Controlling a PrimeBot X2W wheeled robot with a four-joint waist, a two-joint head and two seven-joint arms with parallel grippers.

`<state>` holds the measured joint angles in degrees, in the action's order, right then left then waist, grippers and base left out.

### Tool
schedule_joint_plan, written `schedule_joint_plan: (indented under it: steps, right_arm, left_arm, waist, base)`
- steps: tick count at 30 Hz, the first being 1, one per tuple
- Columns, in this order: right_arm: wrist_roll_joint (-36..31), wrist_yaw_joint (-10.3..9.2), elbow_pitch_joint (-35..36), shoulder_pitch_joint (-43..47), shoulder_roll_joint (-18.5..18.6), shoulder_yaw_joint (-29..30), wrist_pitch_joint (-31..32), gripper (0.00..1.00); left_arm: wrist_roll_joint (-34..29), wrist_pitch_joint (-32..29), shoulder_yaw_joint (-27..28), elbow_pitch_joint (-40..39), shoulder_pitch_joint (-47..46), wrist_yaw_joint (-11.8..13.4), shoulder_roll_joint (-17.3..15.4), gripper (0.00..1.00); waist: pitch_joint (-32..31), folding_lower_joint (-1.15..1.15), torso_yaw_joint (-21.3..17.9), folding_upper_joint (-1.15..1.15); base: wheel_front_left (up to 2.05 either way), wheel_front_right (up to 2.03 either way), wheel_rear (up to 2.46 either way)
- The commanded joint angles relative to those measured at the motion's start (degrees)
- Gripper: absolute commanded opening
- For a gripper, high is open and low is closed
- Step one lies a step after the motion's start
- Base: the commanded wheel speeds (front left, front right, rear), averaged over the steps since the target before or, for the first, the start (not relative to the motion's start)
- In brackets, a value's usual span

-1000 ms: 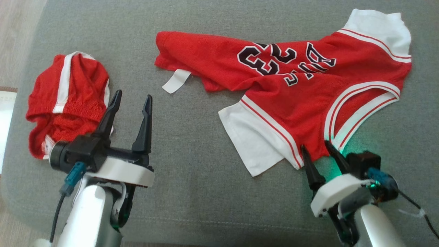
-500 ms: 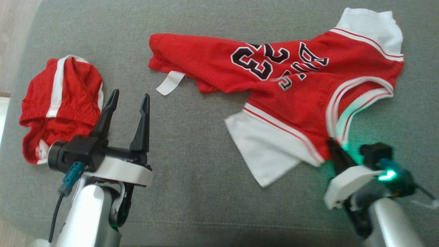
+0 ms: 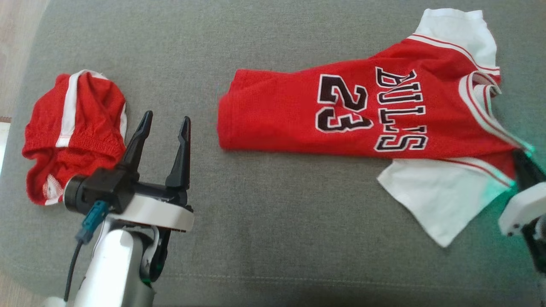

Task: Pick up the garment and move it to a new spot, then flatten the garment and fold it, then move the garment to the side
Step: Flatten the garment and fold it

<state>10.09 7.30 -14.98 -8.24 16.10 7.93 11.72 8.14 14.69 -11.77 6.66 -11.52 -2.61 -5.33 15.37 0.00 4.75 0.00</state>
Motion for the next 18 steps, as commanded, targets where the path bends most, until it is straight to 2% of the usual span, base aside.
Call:
schedule_joint_plan:
  steps: [1, 3, 4, 5, 6, 7, 12, 18]
  right_arm:
    - [0.7, 0.19, 1.2, -2.3, 2.5, -0.2, -0.4, 0.00]
    - [1.5, 0.19, 0.5, -2.6, 2.8, -0.1, -1.2, 0.00]
    - [2.0, 0.19, 0.6, -2.7, 2.8, -0.4, -2.0, 0.08]
    - [2.0, 0.19, 0.6, -2.7, 2.8, -0.4, -2.0, 0.08]
    - [2.3, 0.19, 0.7, -2.7, 2.5, -0.9, -2.8, 0.37]
    - [2.7, 0.19, 1.2, -2.5, 2.0, -1.4, -3.6, 1.00]
    - [3.1, 0.19, 7.5, 0.5, -2.3, -2.9, -8.3, 1.00]
    - [0.7, 0.19, 18.8, 5.1, -7.4, -5.0, -12.5, 1.00]
  left_arm:
    - [-0.7, 0.3, 2.1, -2.1, -2.0, -0.3, -0.5, 1.00]
    - [-0.7, 0.3, 2.1, -2.1, -2.0, -0.4, -0.5, 1.00]
    - [-0.8, 0.3, 2.1, -2.1, -1.9, -0.4, -0.5, 1.00]
    - [-0.8, 0.3, 2.1, -2.1, -1.9, -0.4, -0.5, 1.00]
    - [-0.8, 0.3, 2.2, -2.1, -1.8, -0.5, -0.5, 1.00]
    - [-0.8, 0.3, 2.3, -2.0, -1.7, -0.5, -0.5, 1.00]
    - [-0.9, 0.3, 2.7, -2.0, -0.5, -0.2, -0.4, 1.00]
    - [-1.0, 0.3, 3.3, -2.3, 1.2, 0.3, -0.5, 1.00]
  waist:
    - [0.0, 0.00, 0.2, 0.00]
    - [-0.1, 0.00, 0.3, 0.00]
    - [-0.2, 0.00, 0.4, 0.00]
    - [-0.2, 0.00, 0.4, 0.00]
    - [-0.4, 0.00, 0.5, 0.00]
    - [-0.7, 0.00, 0.5, 0.00]
    - [-2.3, 0.00, 0.4, 0.00]
    - [-4.1, 0.00, -0.4, 0.00]
  base:
    - [0.00, 0.00, 0.00]
    - [0.00, 0.00, 0.00]
    - [0.00, 0.00, 0.00]
    - [0.00, 0.00, 0.00]
    - [0.00, 0.00, 0.00]
    - [0.00, 0.00, 0.00]
    - [0.00, 0.00, 0.00]
    - [0.00, 0.00, 0.00]
